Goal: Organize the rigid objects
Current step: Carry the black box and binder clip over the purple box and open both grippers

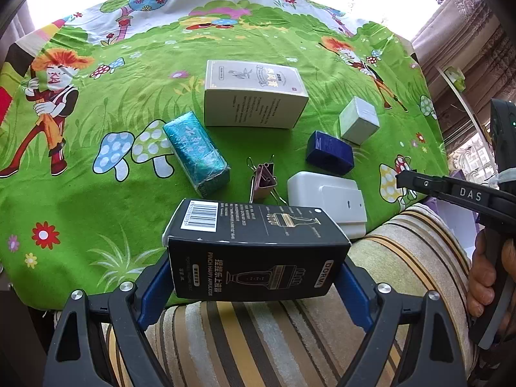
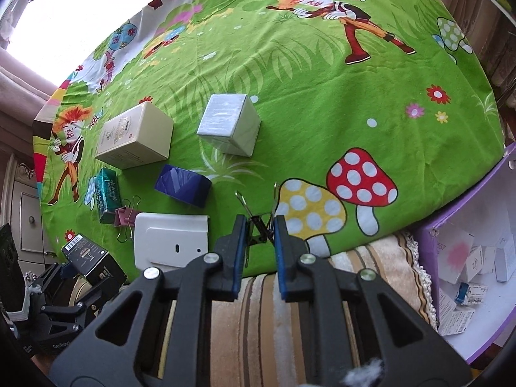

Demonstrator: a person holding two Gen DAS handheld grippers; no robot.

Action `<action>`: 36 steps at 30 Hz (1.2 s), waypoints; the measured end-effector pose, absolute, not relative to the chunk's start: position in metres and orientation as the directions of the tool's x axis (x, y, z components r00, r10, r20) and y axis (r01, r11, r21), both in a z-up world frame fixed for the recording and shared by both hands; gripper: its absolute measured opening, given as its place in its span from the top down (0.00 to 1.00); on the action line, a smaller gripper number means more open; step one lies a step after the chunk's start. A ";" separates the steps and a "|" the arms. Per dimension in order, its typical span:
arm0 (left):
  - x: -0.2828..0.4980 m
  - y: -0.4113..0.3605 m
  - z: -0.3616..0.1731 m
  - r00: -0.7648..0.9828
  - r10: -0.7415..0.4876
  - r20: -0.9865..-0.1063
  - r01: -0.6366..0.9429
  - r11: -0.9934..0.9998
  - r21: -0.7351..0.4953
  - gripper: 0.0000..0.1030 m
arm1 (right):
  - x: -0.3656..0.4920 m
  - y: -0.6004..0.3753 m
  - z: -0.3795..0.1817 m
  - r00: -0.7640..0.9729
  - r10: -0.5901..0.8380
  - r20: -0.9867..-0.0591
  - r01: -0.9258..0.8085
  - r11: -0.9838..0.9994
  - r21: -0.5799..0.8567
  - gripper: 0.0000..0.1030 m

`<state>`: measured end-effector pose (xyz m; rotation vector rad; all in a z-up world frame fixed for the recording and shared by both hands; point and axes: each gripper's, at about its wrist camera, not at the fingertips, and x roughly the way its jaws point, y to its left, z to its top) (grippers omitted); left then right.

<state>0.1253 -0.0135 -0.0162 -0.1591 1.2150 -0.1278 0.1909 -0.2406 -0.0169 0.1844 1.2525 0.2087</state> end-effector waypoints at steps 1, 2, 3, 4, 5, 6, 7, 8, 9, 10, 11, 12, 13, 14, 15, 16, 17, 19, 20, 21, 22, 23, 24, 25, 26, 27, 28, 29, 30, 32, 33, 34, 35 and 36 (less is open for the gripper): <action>0.124 -0.016 -0.014 0.348 -0.185 -0.919 0.018 0.981 -0.191 0.13 | 0.188 -0.241 -0.013 0.311 0.251 -0.917 -0.066 0.968 0.243 0.80; 0.123 -0.019 -0.012 0.351 -0.187 -0.918 0.020 0.981 -0.192 0.13 | 0.183 -0.244 -0.009 0.324 0.246 -0.914 -0.076 0.969 0.234 0.80; 0.122 -0.021 -0.009 0.354 -0.191 -0.916 0.024 0.981 -0.195 0.13 | 0.180 -0.245 -0.005 0.336 0.240 -0.911 -0.084 0.971 0.225 0.80; 0.120 -0.025 -0.007 0.357 -0.196 -0.913 0.030 0.980 -0.199 0.13 | 0.177 -0.246 -0.002 0.348 0.235 -0.907 -0.091 0.972 0.217 0.80; 0.119 -0.028 -0.005 0.360 -0.201 -0.911 0.036 0.979 -0.202 0.13 | 0.173 -0.248 0.002 0.361 0.230 -0.904 -0.099 0.973 0.208 0.80; 0.118 -0.032 -0.002 0.364 -0.206 -0.909 0.043 0.978 -0.204 0.13 | 0.170 -0.249 0.006 0.373 0.224 -0.900 -0.105 0.974 0.199 0.80; 0.118 -0.037 0.000 0.366 -0.209 -0.907 0.049 0.978 -0.205 0.13 | 0.169 -0.250 0.009 0.384 0.220 -0.897 -0.109 0.975 0.193 0.80; 0.118 -0.041 0.002 0.368 -0.213 -0.905 0.055 0.977 -0.208 0.13 | 0.167 -0.252 0.012 0.393 0.217 -0.893 -0.111 0.976 0.188 0.81; 0.117 -0.045 0.004 0.371 -0.219 -0.902 0.060 0.976 -0.211 0.13 | 0.164 -0.254 0.014 0.401 0.215 -0.891 -0.113 0.976 0.185 0.80; 0.117 -0.049 0.006 0.374 -0.224 -0.900 0.066 0.974 -0.215 0.13 | 0.162 -0.258 0.016 0.407 0.215 -0.888 -0.113 0.976 0.184 0.80; 0.117 -0.054 0.007 0.375 -0.229 -0.898 0.073 0.973 -0.218 0.13 | 0.159 -0.261 0.018 0.412 0.214 -0.886 -0.113 0.977 0.184 0.81; 0.117 -0.059 0.008 0.375 -0.234 -0.897 0.080 0.972 -0.220 0.13 | 0.157 -0.265 0.019 0.417 0.214 -0.884 -0.112 0.977 0.183 0.81; 0.117 -0.064 0.009 0.374 -0.239 -0.896 0.087 0.971 -0.223 0.13 | 0.154 -0.269 0.021 0.422 0.212 -0.882 -0.109 0.977 0.183 0.81; 0.118 -0.071 0.009 0.372 -0.244 -0.896 0.094 0.970 -0.225 0.13 | 0.151 -0.274 0.023 0.427 0.208 -0.880 -0.105 0.978 0.180 0.81; 0.117 -0.076 0.010 0.370 -0.250 -0.895 0.103 0.968 -0.229 0.13 | 0.148 -0.278 0.025 0.433 0.204 -0.878 -0.104 0.979 0.177 0.81; 0.117 -0.082 0.012 0.369 -0.256 -0.893 0.113 0.966 -0.231 0.13 | 0.145 -0.283 0.027 0.441 0.200 -0.875 -0.103 0.980 0.172 0.81; 0.117 -0.088 0.013 0.369 -0.262 -0.892 0.123 0.965 -0.232 0.13 | 0.142 -0.288 0.030 0.449 0.196 -0.872 -0.102 0.981 0.167 0.81; 0.116 -0.101 0.016 0.368 -0.272 -0.889 0.142 0.961 -0.235 0.13 | 0.135 -0.299 0.033 0.463 0.195 -0.865 -0.102 0.981 0.166 0.81; 0.116 -0.108 0.017 0.368 -0.278 -0.887 0.153 0.959 -0.237 0.13 | 0.132 -0.304 0.035 0.468 0.201 -0.860 -0.106 0.980 0.171 0.81; 0.116 -0.115 0.018 0.367 -0.284 -0.886 0.165 0.957 -0.239 0.13 | 0.130 -0.309 0.035 0.469 0.197 -0.861 -0.103 0.980 0.168 0.81; 0.116 -0.122 0.019 0.366 -0.290 -0.884 0.176 0.955 -0.240 0.13 | 0.127 -0.315 0.036 0.472 0.191 -0.861 -0.100 0.982 0.163 0.81; 0.115 -0.128 0.021 0.363 -0.296 -0.883 0.187 0.952 -0.242 0.13 | 0.124 -0.321 0.036 0.474 0.186 -0.860 -0.095 0.983 0.160 0.81; 0.115 -0.135 0.021 0.361 -0.302 -0.883 0.198 0.949 -0.244 0.13 | 0.121 -0.328 0.036 0.476 0.183 -0.860 -0.088 0.983 0.160 0.81; 0.114 -0.142 0.022 0.359 -0.308 -0.881 0.210 0.946 -0.245 0.13 | 0.117 -0.335 0.037 0.480 0.179 -0.859 -0.080 0.984 0.161 0.81; 0.114 -0.149 0.023 0.357 -0.313 -0.880 0.222 0.944 -0.246 0.13 | 0.114 -0.342 0.038 0.487 0.174 -0.856 -0.070 0.985 0.160 0.81; 0.114 -0.157 0.023 0.354 -0.317 -0.880 0.233 0.941 -0.246 0.13 | 0.110 -0.349 0.039 0.494 0.164 -0.854 -0.058 0.986 0.156 0.81; 0.113 -0.164 0.024 0.351 -0.322 -0.879 0.244 0.938 -0.246 0.13 | 0.107 -0.357 0.040 0.501 0.151 -0.852 -0.044 0.988 0.149 0.81; 0.113 -0.171 0.024 0.347 -0.326 -0.879 0.255 0.935 -0.246 0.13 | 0.104 -0.365 0.041 0.508 0.139 -0.850 -0.031 0.989 0.144 0.81; 0.112 -0.178 0.024 0.343 -0.331 -0.879 0.267 0.932 -0.246 0.13 | 0.101 -0.373 0.041 0.513 0.130 -0.849 -0.018 0.990 0.140 0.81; 0.111 -0.194 0.024 0.333 -0.340 -0.879 0.294 0.924 -0.246 0.13 | 0.095 -0.389 0.042 0.520 0.107 -0.847 0.011 0.991 0.132 0.81; 0.111 -0.201 0.025 0.327 -0.347 -0.879 0.306 0.919 -0.248 0.13 | 0.093 -0.397 0.042 0.523 0.097 -0.847 0.027 0.991 0.130 0.81; 0.110 -0.209 0.025 0.321 -0.354 -0.878 0.320 0.914 -0.251 0.13 | 0.090 -0.405 0.041 0.525 0.087 -0.847 0.044 0.991 0.129 0.81; 0.109 -0.217 0.026 0.318 -0.358 -0.878 0.334 0.909 -0.249 0.13 | 0.088 -0.412 0.042 0.527 0.076 -0.847 0.060 0.990 0.127 0.81; 0.108 -0.225 0.027 0.314 -0.362 -0.878 0.349 0.904 -0.248 0.13 | 0.087 -0.419 0.042 0.529 0.065 -0.846 0.074 0.990 0.122 0.81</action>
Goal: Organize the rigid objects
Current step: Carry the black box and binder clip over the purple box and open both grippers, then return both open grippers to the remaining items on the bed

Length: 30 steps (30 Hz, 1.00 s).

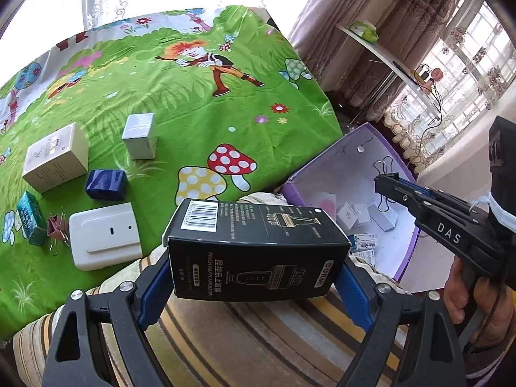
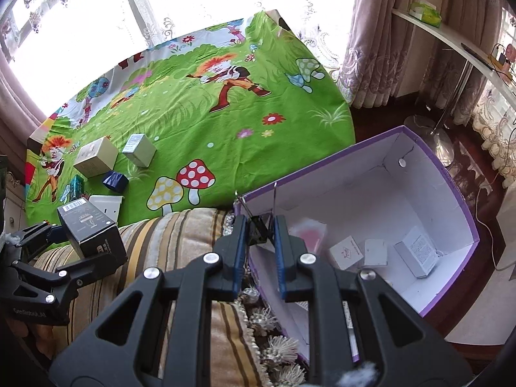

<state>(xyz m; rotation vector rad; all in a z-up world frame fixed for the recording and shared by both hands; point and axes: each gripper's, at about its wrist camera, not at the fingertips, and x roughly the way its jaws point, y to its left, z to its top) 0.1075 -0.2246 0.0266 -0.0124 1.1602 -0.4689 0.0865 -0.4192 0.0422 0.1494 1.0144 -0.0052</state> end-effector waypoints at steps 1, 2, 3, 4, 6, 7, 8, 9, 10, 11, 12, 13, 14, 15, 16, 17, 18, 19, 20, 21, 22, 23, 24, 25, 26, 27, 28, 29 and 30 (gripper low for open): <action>0.106 -0.233 0.027 0.310 -0.368 -0.877 0.364 0.898 -0.248 0.13 | 0.085 -0.426 0.043 0.533 0.051 -0.845 0.086 0.990 0.114 0.81; 0.105 -0.240 0.028 0.304 -0.375 -0.876 0.378 0.891 -0.251 0.13 | 0.083 -0.431 0.044 0.538 0.032 -0.842 0.097 0.990 0.100 0.81; 0.104 -0.248 0.028 0.300 -0.381 -0.875 0.392 0.885 -0.251 0.13 | 0.081 -0.436 0.045 0.541 0.012 -0.841 0.107 0.991 0.083 0.80; 0.103 -0.255 0.028 0.296 -0.383 -0.875 0.404 0.880 -0.248 0.13 | 0.079 -0.442 0.045 0.543 -0.005 -0.840 0.119 0.990 0.071 0.80; 0.101 -0.268 0.028 0.290 -0.387 -0.875 0.424 0.872 -0.245 0.13 | 0.076 -0.452 0.045 0.545 -0.028 -0.838 0.141 0.988 0.059 0.80; 0.101 -0.274 0.028 0.285 -0.391 -0.875 0.433 0.867 -0.246 0.13 | 0.075 -0.457 0.045 0.544 -0.038 -0.839 0.151 0.987 0.054 0.80; 0.100 -0.280 0.028 0.278 -0.396 -0.875 0.443 0.861 -0.249 0.13 | 0.074 -0.462 0.044 0.543 -0.045 -0.839 0.161 0.986 0.052 0.80; 0.099 -0.286 0.027 0.271 -0.400 -0.876 0.454 0.855 -0.250 0.13 | 0.072 -0.467 0.043 0.541 -0.050 -0.839 0.170 0.984 0.050 0.80; 0.097 -0.291 0.027 0.266 -0.403 -0.876 0.464 0.850 -0.250 0.13 | 0.071 -0.471 0.042 0.540 -0.054 -0.840 0.178 0.983 0.051 0.80; 0.096 -0.296 0.027 0.261 -0.408 -0.875 0.475 0.843 -0.251 0.13 | 0.069 -0.475 0.042 0.538 -0.057 -0.841 0.188 0.981 0.053 0.80; 0.094 -0.301 0.027 0.256 -0.414 -0.874 0.486 0.836 -0.254 0.13 | 0.068 -0.479 0.041 0.538 -0.062 -0.841 0.198 0.979 0.054 0.80; 0.093 -0.307 0.027 0.252 -0.419 -0.872 0.496 0.830 -0.256 0.12 | 0.067 -0.483 0.041 0.537 -0.067 -0.841 0.207 0.977 0.054 0.80; 0.092 -0.311 0.028 0.249 -0.425 -0.871 0.505 0.824 -0.258 0.12 | 0.066 -0.486 0.041 0.537 -0.073 -0.840 0.216 0.975 0.053 0.80; 0.091 -0.316 0.028 0.242 -0.432 -0.869 0.516 0.816 -0.262 0.12 | 0.064 -0.489 0.042 0.539 -0.080 -0.838 0.224 0.973 0.051 0.80; 0.090 -0.320 0.027 0.230 -0.444 -0.866 0.528 0.804 -0.272 0.11 | 0.064 -0.491 0.043 0.540 -0.088 -0.837 0.231 0.972 0.047 0.80; 0.090 -0.325 0.027 0.214 -0.454 -0.865 0.540 0.792 -0.283 0.11 | 0.063 -0.493 0.043 0.540 -0.094 -0.836 0.237 0.971 0.044 0.80; 0.089 -0.329 0.026 0.205 -0.455 -0.866 0.549 0.787 -0.283 0.11 | 0.062 -0.495 0.044 0.540 -0.096 -0.836 0.242 0.969 0.044 0.80; 0.088 -0.332 0.025 0.206 -0.448 -0.870 0.554 0.786 -0.274 0.11 | 0.062 -0.498 0.045 0.540 -0.097 -0.836 0.248 0.968 0.048 0.79; 0.088 -0.334 0.025 0.210 -0.440 -0.873 0.558 0.787 -0.262 0.11 | 0.062 -0.500 0.046 0.540 -0.098 -0.836 0.254 0.966 0.051 0.77; 0.087 -0.335 0.024 0.212 -0.431 -0.877 0.561 0.789 -0.252 0.11 | 0.061 -0.501 0.047 0.541 -0.100 -0.835 0.259 0.965 0.052 0.70; 0.087 -0.336 0.025 0.216 -0.424 -0.880 0.561 0.791 -0.243 0.11 | 0.061 -0.502 0.048 0.545 -0.101 -0.833 0.261 0.964 0.054 0.59; 0.087 -0.336 0.026 0.221 -0.425 -0.878 0.562 0.791 -0.242 0.11 | 0.060 -0.502 0.050 0.552 -0.102 -0.828 0.261 0.964 0.055 0.53; 0.087 -0.334 0.027 0.223 -0.438 -0.871 0.562 0.788 -0.252 0.11 | 0.060 -0.502 0.051 0.558 -0.103 -0.823 0.260 0.964 0.056 0.44; 0.087 -0.332 0.029 0.226 -0.452 -0.863 0.560 0.785 -0.265 0.11 | 0.060 -0.502 0.053 0.564 -0.104 -0.819 0.258 0.965 0.055 0.40; 0.088 -0.330 0.031 0.234 -0.459 -0.857 0.555 0.787 -0.270 0.11 | 0.060 -0.501 0.054 0.568 -0.105 -0.816 0.255 0.965 0.053 0.39; 0.088 -0.328 0.033 0.248 -0.463 -0.851 0.551 0.790 -0.269 0.11 | 0.060 -0.500 0.055 0.569 -0.107 -0.815 0.253 0.966 0.050 0.38; 0.089 -0.326 0.036 0.267 -0.471 -0.841 0.550 0.791 -0.269 0.11 | 0.060 -0.499 0.057 0.571 -0.108 -0.814 0.250 0.967 0.048 0.38; 0.089 -0.325 0.039 0.284 -0.477 -0.832 0.548 0.793 -0.267 0.11 | 0.060 -0.498 0.058 0.575 -0.110 -0.811 0.248 0.968 0.045 0.37; 0.088 -0.323 0.041 0.301 -0.482 -0.823 0.549 0.793 -0.264 0.11 | 0.060 -0.497 0.060 0.579 -0.112 -0.808 0.246 0.968 0.042 0.37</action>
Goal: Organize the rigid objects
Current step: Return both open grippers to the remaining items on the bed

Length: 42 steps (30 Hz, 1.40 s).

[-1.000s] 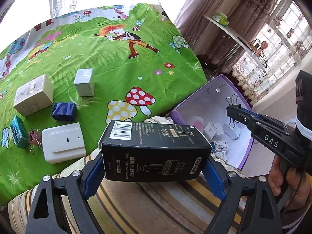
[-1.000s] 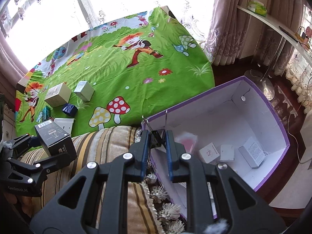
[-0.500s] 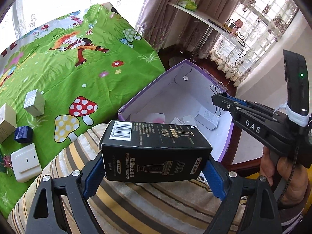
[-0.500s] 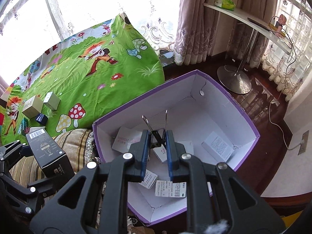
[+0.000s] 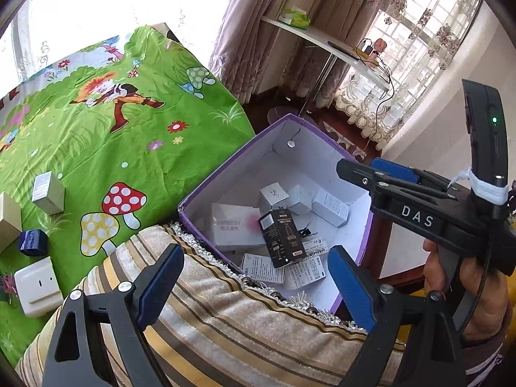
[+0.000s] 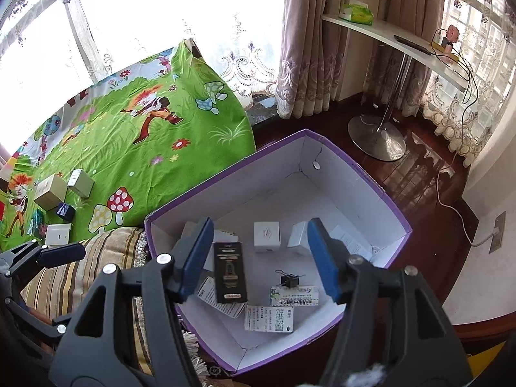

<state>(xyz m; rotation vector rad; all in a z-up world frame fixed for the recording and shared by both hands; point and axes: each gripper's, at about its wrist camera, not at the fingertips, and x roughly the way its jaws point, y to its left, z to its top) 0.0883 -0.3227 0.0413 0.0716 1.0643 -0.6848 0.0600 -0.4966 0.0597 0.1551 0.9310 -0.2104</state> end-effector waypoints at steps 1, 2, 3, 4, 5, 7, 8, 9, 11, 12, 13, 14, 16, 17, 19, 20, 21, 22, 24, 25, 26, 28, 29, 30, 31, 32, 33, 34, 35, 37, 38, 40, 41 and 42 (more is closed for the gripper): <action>0.087 -0.321 0.044 0.316 -0.493 -0.810 0.559 0.787 -0.261 0.11 | 0.060 -0.496 0.062 0.584 -0.117 -0.804 0.245 0.969 0.037 0.37; 0.086 -0.321 0.047 0.330 -0.497 -0.802 0.572 0.781 -0.249 0.11 | 0.059 -0.494 0.064 0.590 -0.120 -0.799 0.243 0.969 0.033 0.36; 0.085 -0.320 0.049 0.344 -0.493 -0.799 0.583 0.780 -0.230 0.11 | 0.059 -0.493 0.067 0.599 -0.122 -0.792 0.240 0.970 0.033 0.35; 0.084 -0.319 0.051 0.358 -0.489 -0.795 0.587 0.780 -0.216 0.11 | 0.058 -0.492 0.070 0.608 -0.124 -0.784 0.238 0.971 0.032 0.34; 0.083 -0.317 0.054 0.365 -0.493 -0.790 0.588 0.780 -0.214 0.11 | 0.058 -0.490 0.073 0.617 -0.128 -0.777 0.237 0.971 0.029 0.33; 0.083 -0.312 0.057 0.360 -0.506 -0.784 0.589 0.775 -0.230 0.11 | 0.056 -0.487 0.080 0.635 -0.132 -0.761 0.232 0.972 0.024 0.29; 0.084 -0.310 0.059 0.363 -0.509 -0.781 0.584 0.777 -0.235 0.11 | 0.056 -0.485 0.083 0.645 -0.133 -0.752 0.228 0.973 0.024 0.29; 0.084 -0.306 0.062 0.370 -0.514 -0.774 0.580 0.778 -0.239 0.11 | 0.056 -0.483 0.087 0.654 -0.134 -0.744 0.226 0.974 0.023 0.27; 0.085 -0.299 0.066 0.387 -0.522 -0.760 0.573 0.782 -0.245 0.11 | 0.056 -0.479 0.094 0.666 -0.161 -0.728 0.235 0.972 0.001 0.22; 0.086 -0.294 0.068 0.399 -0.523 -0.753 0.567 0.786 -0.245 0.11 | 0.056 -0.476 0.098 0.670 -0.180 -0.720 0.241 0.970 -0.018 0.19; 0.087 -0.290 0.070 0.413 -0.520 -0.748 0.559 0.793 -0.242 0.11 | 0.056 -0.473 0.100 0.674 -0.194 -0.712 0.243 0.970 -0.034 0.18; 0.088 -0.286 0.072 0.427 -0.515 -0.743 0.550 0.800 -0.239 0.11 | 0.056 -0.471 0.103 0.679 -0.203 -0.706 0.244 0.969 -0.044 0.17; 0.091 -0.277 0.074 0.444 -0.511 -0.736 0.534 0.810 -0.241 0.11 | 0.057 -0.466 0.108 0.687 -0.214 -0.694 0.246 0.968 -0.055 0.14; 0.093 -0.272 0.075 0.449 -0.510 -0.734 0.526 0.814 -0.245 0.11 | 0.057 -0.463 0.110 0.694 -0.219 -0.686 0.245 0.968 -0.061 0.14; 0.096 -0.262 0.076 0.461 -0.503 -0.731 0.511 0.824 -0.245 0.11 | 0.059 -0.456 0.115 0.707 -0.219 -0.673 0.237 0.969 -0.066 0.11; 0.097 -0.257 0.076 0.466 -0.500 -0.730 0.504 0.828 -0.246 0.11 | 0.059 -0.452 0.117 0.713 -0.212 -0.669 0.228 0.971 -0.065 0.10; 0.098 -0.251 0.076 0.472 -0.495 -0.730 0.494 0.834 -0.246 0.11 | 0.060 -0.448 0.118 0.717 -0.207 -0.665 0.219 0.973 -0.066 0.10; 0.100 -0.244 0.076 0.480 -0.486 -0.731 0.480 0.842 -0.245 0.11 | 0.060 -0.443 0.120 0.720 -0.206 -0.663 0.213 0.974 -0.071 0.08; 0.103 -0.229 0.076 0.494 -0.476 -0.727 0.459 0.853 -0.247 0.11 | 0.062 -0.432 0.121 0.730 -0.192 -0.656 0.187 0.979 -0.078 0.08; 0.104 -0.222 0.075 0.501 -0.469 -0.728 0.448 0.860 -0.246 0.11 | 0.064 -0.426 0.122 0.736 -0.166 -0.656 0.163 0.984 -0.067 0.08; 0.106 -0.214 0.075 0.510 -0.457 -0.729 0.433 0.869 -0.241 0.11 | 0.066 -0.421 0.122 0.738 -0.137 -0.661 0.141 0.989 -0.048 0.08; 0.110 -0.197 0.074 0.527 -0.433 -0.731 0.401 0.885 -0.235 0.11 | 0.069 -0.411 0.121 0.737 -0.097 -0.668 0.111 0.994 -0.022 0.08; 0.112 -0.189 0.073 0.533 -0.422 -0.734 0.385 0.893 -0.234 0.11 | 0.071 -0.405 0.121 0.735 -0.092 -0.672 0.103 0.994 -0.023 0.08; 0.114 -0.181 0.072 0.539 -0.410 -0.736 0.368 0.900 -0.232 0.11 | 0.073 -0.399 0.120 0.731 -0.082 -0.677 0.091 0.996 -0.021 0.08; 0.117 -0.172 0.072 0.546 -0.397 -0.738 0.351 0.908 -0.229 0.11 | 0.075 -0.393 0.118 0.726 -0.063 -0.685 0.075 0.997 -0.013 0.08; 0.119 -0.163 0.071 0.552 -0.383 -0.740 0.332 0.916 -0.226 0.11 | 0.078 -0.388 0.118 0.716 -0.042 -0.697 0.058 0.998 0.000 0.08; 0.122 -0.154 0.070 0.558 -0.371 -0.742 0.314 0.923 -0.225 0.11 | 0.079 -0.382 0.116 0.708 -0.018 -0.706 0.041 0.999 0.015 0.08; 0.124 -0.145 0.070 0.566 -0.358 -0.743 0.294 0.929 -0.224 0.11 | 0.081 -0.377 0.116 0.705 0.005 -0.710 0.026 0.999 0.032 0.08; 0.127 -0.135 0.070 0.575 -0.346 -0.742 0.273 0.935 -0.224 0.11 | 0.082 -0.373 0.115 0.705 0.032 -0.709 0.008 0.999 0.052 0.08; 0.130 -0.116 0.071 0.593 -0.327 -0.736 0.238 0.944 -0.227 0.11 | 0.085 -0.362 0.115 0.704 0.057 -0.708 -0.012 0.998 0.068 0.08; 0.133 -0.107 0.072 0.601 -0.315 -0.735 0.217 0.949 -0.230 0.11 | 0.087 -0.357 0.114 0.700 0.057 -0.712 -0.017 0.998 0.063 0.08; 0.137 -0.088 0.072 0.616 -0.294 -0.731 0.172 0.956 -0.240 0.11 | 0.091 -0.345 0.114 0.696 0.052 -0.716 -0.028 0.999 0.045 0.08; 0.139 -0.078 0.073 0.624 -0.285 -0.727 0.151 0.957 -0.246 0.11 | 0.093 -0.339 0.114 0.693 0.056 -0.718 -0.037 0.998 0.042 0.08; 0.141 -0.069 0.073 0.631 -0.278 -0.724 0.131 0.958 -0.254 0.11 | 0.096 -0.334 0.114 0.690 0.060 -0.721 -0.045 0.998 0.041 0.08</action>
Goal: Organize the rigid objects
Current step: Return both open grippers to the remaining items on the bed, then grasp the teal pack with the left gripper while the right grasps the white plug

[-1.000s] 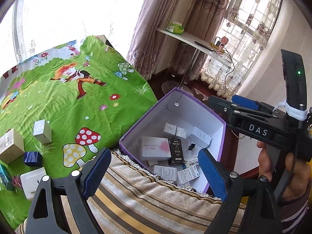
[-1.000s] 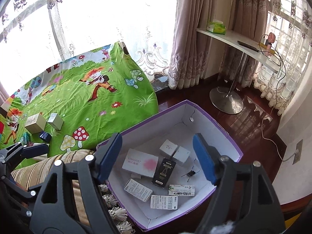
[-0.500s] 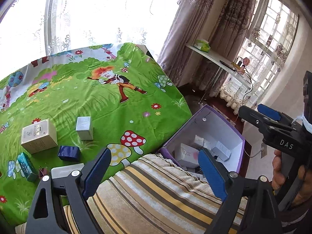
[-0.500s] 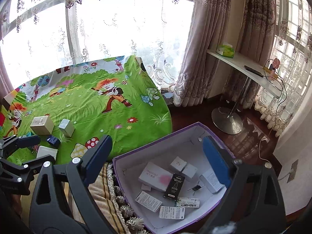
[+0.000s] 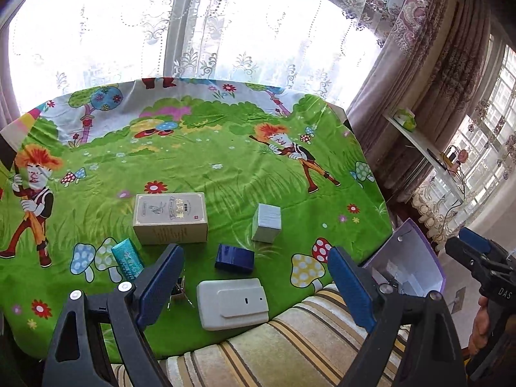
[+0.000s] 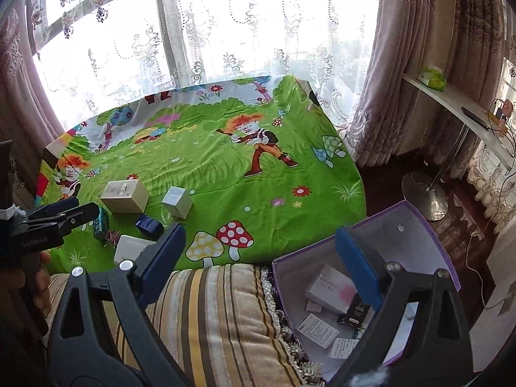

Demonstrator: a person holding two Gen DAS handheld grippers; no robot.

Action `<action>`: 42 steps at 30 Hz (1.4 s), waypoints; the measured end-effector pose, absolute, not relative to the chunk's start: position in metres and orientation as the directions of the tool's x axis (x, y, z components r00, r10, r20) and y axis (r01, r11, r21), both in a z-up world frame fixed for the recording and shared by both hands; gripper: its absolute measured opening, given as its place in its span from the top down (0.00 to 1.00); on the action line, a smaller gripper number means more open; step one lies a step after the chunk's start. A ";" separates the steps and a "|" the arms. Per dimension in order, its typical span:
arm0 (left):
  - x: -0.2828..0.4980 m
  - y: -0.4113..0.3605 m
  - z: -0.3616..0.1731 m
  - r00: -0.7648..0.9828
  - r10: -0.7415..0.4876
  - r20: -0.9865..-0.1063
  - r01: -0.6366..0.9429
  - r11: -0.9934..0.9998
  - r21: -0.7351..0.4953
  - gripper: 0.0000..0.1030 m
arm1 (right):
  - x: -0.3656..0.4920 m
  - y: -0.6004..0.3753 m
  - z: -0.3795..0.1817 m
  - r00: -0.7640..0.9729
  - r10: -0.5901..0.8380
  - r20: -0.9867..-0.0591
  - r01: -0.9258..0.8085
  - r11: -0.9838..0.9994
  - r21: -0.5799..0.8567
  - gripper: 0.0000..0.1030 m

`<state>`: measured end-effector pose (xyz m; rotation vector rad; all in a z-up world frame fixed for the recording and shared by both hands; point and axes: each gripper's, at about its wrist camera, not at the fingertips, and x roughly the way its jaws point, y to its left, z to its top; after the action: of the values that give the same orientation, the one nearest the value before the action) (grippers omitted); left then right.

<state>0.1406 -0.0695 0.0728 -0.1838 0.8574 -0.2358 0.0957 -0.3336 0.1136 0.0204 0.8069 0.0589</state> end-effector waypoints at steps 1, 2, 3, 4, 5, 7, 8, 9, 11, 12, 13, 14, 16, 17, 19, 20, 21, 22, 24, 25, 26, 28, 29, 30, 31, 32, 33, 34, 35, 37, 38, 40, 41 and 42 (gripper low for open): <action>0.142 -0.061 0.072 0.635 -0.271 -0.723 0.111 0.959 -0.262 0.11 | 0.099 -0.328 0.113 0.686 0.068 -0.725 -0.053 0.998 0.042 0.08; 0.144 -0.053 0.071 0.637 -0.266 -0.723 0.090 0.958 -0.273 0.11 | 0.100 -0.323 0.112 0.681 0.079 -0.728 -0.064 0.997 0.048 0.08; 0.145 -0.045 0.070 0.639 -0.262 -0.723 0.070 0.956 -0.284 0.11 | 0.102 -0.318 0.110 0.676 0.090 -0.732 -0.073 0.996 0.055 0.08; 0.146 -0.038 0.068 0.641 -0.255 -0.724 0.051 0.955 -0.291 0.11 | 0.105 -0.313 0.109 0.670 0.100 -0.736 -0.081 0.995 0.061 0.08; 0.147 -0.032 0.067 0.642 -0.245 -0.726 0.035 0.956 -0.292 0.11 | 0.108 -0.308 0.107 0.662 0.112 -0.741 -0.090 0.994 0.069 0.08; 0.149 -0.021 0.062 0.642 -0.223 -0.734 -0.002 0.956 -0.292 0.11 | 0.113 -0.297 0.102 0.645 0.134 -0.752 -0.110 0.991 0.082 0.08; 0.150 -0.016 0.059 0.638 -0.218 -0.738 -0.020 0.954 -0.298 0.11 | 0.115 -0.291 0.099 0.636 0.141 -0.759 -0.120 0.989 0.084 0.08; 0.150 -0.011 0.056 0.635 -0.211 -0.743 -0.039 0.952 -0.304 0.11 | 0.117 -0.284 0.097 0.626 0.149 -0.766 -0.130 0.988 0.085 0.08; 0.152 -0.003 0.049 0.624 -0.199 -0.756 -0.071 0.948 -0.309 0.11 | 0.121 -0.272 0.091 0.608 0.161 -0.778 -0.150 0.985 0.087 0.08; 0.153 0.000 0.045 0.618 -0.195 -0.761 -0.085 0.947 -0.311 0.11 | 0.123 -0.266 0.087 0.596 0.164 -0.786 -0.156 0.984 0.087 0.08; 0.154 0.003 0.042 0.612 -0.189 -0.768 -0.101 0.944 -0.313 0.11 | 0.125 -0.261 0.083 0.583 0.173 -0.794 -0.166 0.982 0.092 0.08; 0.155 0.007 0.038 0.605 -0.186 -0.774 -0.116 0.942 -0.316 0.11 | 0.127 -0.255 0.079 0.569 0.182 -0.802 -0.175 0.980 0.098 0.08; 0.156 0.013 0.031 0.593 -0.184 -0.784 -0.140 0.935 -0.325 0.11 | 0.131 -0.245 0.070 0.540 0.194 -0.819 -0.187 0.976 0.108 0.08; 0.157 0.017 0.029 0.588 -0.182 -0.788 -0.152 0.932 -0.329 0.11 | 0.134 -0.239 0.064 0.522 0.199 -0.829 -0.193 0.975 0.112 0.08; 0.157 0.023 0.025 0.584 -0.173 -0.793 -0.174 0.928 -0.330 0.12 | 0.138 -0.229 0.054 0.489 0.209 -0.847 -0.206 0.971 0.121 0.08; 0.158 0.026 0.024 0.582 -0.168 -0.796 -0.182 0.927 -0.329 0.11 | 0.140 -0.225 0.048 0.472 0.214 -0.855 -0.211 0.969 0.127 0.08; 0.158 0.029 0.022 0.581 -0.163 -0.797 -0.190 0.925 -0.328 0.11 | 0.142 -0.220 0.043 0.456 0.220 -0.863 -0.216 0.967 0.133 0.08; 0.158 0.032 0.021 0.580 -0.158 -0.799 -0.201 0.923 -0.328 0.12 | 0.144 -0.216 0.037 0.438 0.225 -0.870 -0.222 0.965 0.138 0.08; 0.160 0.038 0.017 0.575 -0.149 -0.804 -0.217 0.920 -0.326 0.12 | 0.148 -0.208 0.028 0.404 0.232 -0.885 -0.236 0.961 0.144 0.08; 0.161 0.040 0.015 0.570 -0.145 -0.809 -0.226 0.919 -0.323 0.12 | 0.149 -0.203 0.024 0.388 0.236 -0.891 -0.245 0.958 0.147 0.08; 0.162 0.042 0.012 0.564 -0.140 -0.814 -0.236 0.917 -0.321 0.12 | 0.151 -0.198 0.020 0.371 0.240 -0.897 -0.253 0.956 0.151 0.08; 0.164 0.046 0.005 0.550 -0.138 -0.824 -0.252 0.913 -0.321 0.13 | 0.154 -0.190 0.014 0.345 0.251 -0.904 -0.262 0.951 0.165 0.08; 0.165 0.047 0.002 0.544 -0.138 -0.828 -0.258 0.911 -0.321 0.15 | 0.155 -0.186 0.011 0.334 0.257 -0.907 -0.264 0.949 0.171 0.08; 0.165 0.048 -0.002 0.537 -0.138 -0.832 -0.264 0.909 -0.321 0.15 | 0.157 -0.183 0.009 0.325 0.263 -0.908 -0.265 0.947 0.179 0.08; 0.166 0.049 -0.005 0.530 -0.139 -0.836 -0.269 0.908 -0.322 0.17 | 0.159 -0.180 0.007 0.315 0.269 -0.910 -0.267 0.945 0.188 0.08; 0.167 0.050 -0.008 0.525 -0.143 -0.839 -0.273 0.905 -0.325 0.19 | 0.161 -0.177 0.003 0.301 0.272 -0.914 -0.267 0.944 0.194 0.08; 0.167 0.051 -0.011 0.519 -0.145 -0.842 -0.278 0.903 -0.327 0.19 | 0.163 -0.174 0.000 0.287 0.274 -0.918 -0.264 0.944 0.199 0.08; 0.168 0.052 -0.013 0.514 -0.146 -0.845 -0.282 0.902 -0.327 0.21 | 0.164 -0.171 -0.003 0.273 0.278 -0.921 -0.261 0.943 0.208 0.08; 0.168 0.052 -0.015 0.510 -0.145 -0.848 -0.285 0.901 -0.326 0.22 | 0.166 -0.169 -0.007 0.257 0.286 -0.923 -0.260 0.941 0.219 0.08; 0.170 0.054 -0.020 0.503 -0.143 -0.853 -0.291 0.901 -0.322 0.24 | 0.168 -0.163 -0.013 0.227 0.297 -0.928 -0.259 0.936 0.237 0.08; 0.171 0.054 -0.022 0.498 -0.143 -0.855 -0.294 0.900 -0.321 0.25 | 0.170 -0.161 -0.017 0.212 0.300 -0.930 -0.258 0.935 0.243 0.08; 0.172 0.055 -0.026 0.488 -0.144 -0.861 -0.298 0.899 -0.320 0.26 | 0.171 -0.156 -0.023 0.186 0.310 -0.933 -0.255 0.932 0.259 0.08; 0.173 0.055 -0.028 0.483 -0.144 -0.864 -0.299 0.900 -0.317 0.26 | 0.172 -0.155 -0.026 0.174 0.311 -0.934 -0.252 0.931 0.263 0.08; 0.173 0.055 -0.030 0.480 -0.144 -0.865 -0.300 0.900 -0.316 0.26 | 0.173 -0.153 -0.028 0.167 0.312 -0.936 -0.250 0.931 0.266 0.08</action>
<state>0.1731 0.0554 -0.0298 -0.4635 1.0764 0.0989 0.1729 -0.1533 -0.0285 0.0542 1.3455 0.3998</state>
